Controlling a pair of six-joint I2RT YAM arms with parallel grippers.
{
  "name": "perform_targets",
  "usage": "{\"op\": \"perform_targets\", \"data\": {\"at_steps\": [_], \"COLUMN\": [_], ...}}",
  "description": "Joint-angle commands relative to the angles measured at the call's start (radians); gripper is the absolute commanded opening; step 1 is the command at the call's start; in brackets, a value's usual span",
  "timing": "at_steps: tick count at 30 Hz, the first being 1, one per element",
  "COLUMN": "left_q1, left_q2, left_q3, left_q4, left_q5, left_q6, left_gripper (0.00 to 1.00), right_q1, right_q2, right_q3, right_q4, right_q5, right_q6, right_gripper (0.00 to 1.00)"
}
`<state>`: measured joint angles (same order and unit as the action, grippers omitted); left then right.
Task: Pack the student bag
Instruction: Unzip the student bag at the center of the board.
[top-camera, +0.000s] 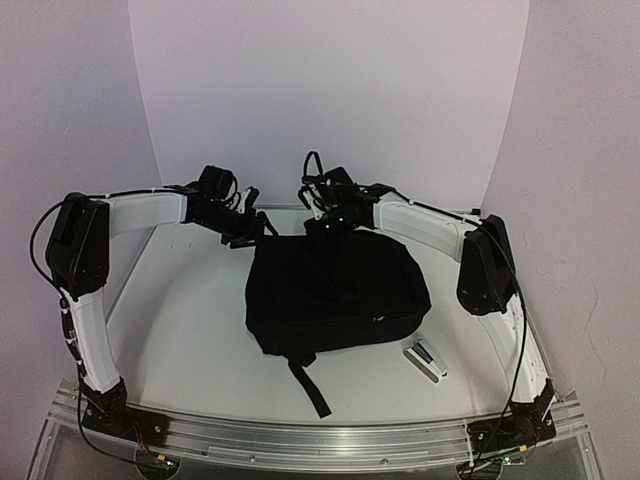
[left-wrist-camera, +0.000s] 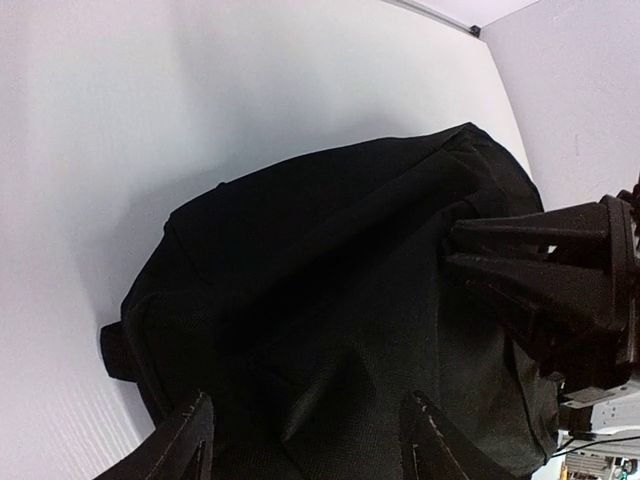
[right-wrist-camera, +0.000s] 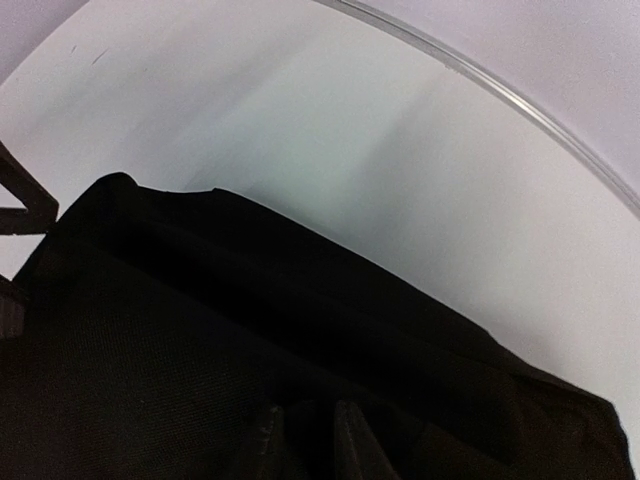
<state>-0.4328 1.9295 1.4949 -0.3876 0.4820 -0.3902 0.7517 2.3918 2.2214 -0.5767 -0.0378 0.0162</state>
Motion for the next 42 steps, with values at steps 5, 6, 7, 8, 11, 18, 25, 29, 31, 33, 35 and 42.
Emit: {"op": "perform_targets", "data": {"at_steps": [5,6,7,8,11,18,25,29,31,33,35,42], "left_q1": [0.0,0.0,-0.001,0.0,0.0,0.001,0.0,0.0,0.0,0.001,0.002,0.002], "left_q2": [0.059,0.063,0.066,0.07,0.078,0.078,0.072,0.066,0.066,0.066,0.066,0.069], "left_q3": [0.085,0.085,0.085,0.085,0.085,0.069,0.063,0.063,0.065,0.066,0.069,0.074], "left_q4": [0.014,0.019,0.024,0.027,0.032,0.046,0.055,0.059,0.059,0.055,0.052,0.051], "left_q5": [0.065,0.067,0.069,0.071,0.072,0.06,0.05,0.047,0.043,0.04,0.035,0.033], "left_q6": [0.004,0.0,-0.004,-0.008,-0.014,-0.02,-0.032,-0.036,-0.036,-0.036,-0.036,-0.045], "left_gripper": [0.44,0.41,0.39,0.36,0.29,0.07,0.0,0.0,0.0,0.0,0.0,0.0], "right_q1": [-0.002,-0.001,-0.001,-0.001,-0.002,-0.001,0.0,0.0,0.0,0.0,0.001,0.013], "right_q2": [-0.009,-0.025,-0.041,-0.063,-0.131,-0.24,-0.297,-0.334,-0.362,-0.395,-0.434,-0.531], "right_q3": [0.043,0.039,0.035,0.028,-0.026,-0.157,-0.27,-0.34,-0.38,-0.425,-0.465,-0.621], "right_q4": [-0.012,-0.005,0.002,0.011,0.056,0.114,0.131,0.145,0.159,0.173,0.191,0.21], "right_q5": [-0.031,-0.042,-0.054,-0.065,-0.112,-0.173,-0.2,-0.23,-0.25,-0.272,-0.294,-0.371], "right_q6": [-0.002,0.008,0.017,0.026,0.052,0.087,0.102,0.115,0.125,0.135,0.143,0.16], "right_gripper": [0.0,0.0,0.0,0.0,0.0,0.0,0.0,0.0,0.0,0.0,0.0,0.0]}}
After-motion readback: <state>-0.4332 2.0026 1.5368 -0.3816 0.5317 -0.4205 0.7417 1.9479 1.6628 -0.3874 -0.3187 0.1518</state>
